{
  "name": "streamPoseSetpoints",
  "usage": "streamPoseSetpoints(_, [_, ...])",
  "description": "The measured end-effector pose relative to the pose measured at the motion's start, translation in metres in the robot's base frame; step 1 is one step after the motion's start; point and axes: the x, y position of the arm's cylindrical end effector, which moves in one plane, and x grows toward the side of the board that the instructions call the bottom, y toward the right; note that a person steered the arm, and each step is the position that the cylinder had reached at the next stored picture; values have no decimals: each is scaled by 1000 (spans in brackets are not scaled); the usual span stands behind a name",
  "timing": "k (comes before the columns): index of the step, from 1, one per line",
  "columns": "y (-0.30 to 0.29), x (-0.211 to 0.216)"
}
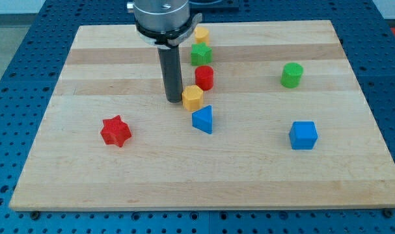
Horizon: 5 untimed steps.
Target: Move the yellow hexagon towards the right
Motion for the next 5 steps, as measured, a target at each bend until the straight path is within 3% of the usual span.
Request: streamPoseSetpoints(5, [11, 0])
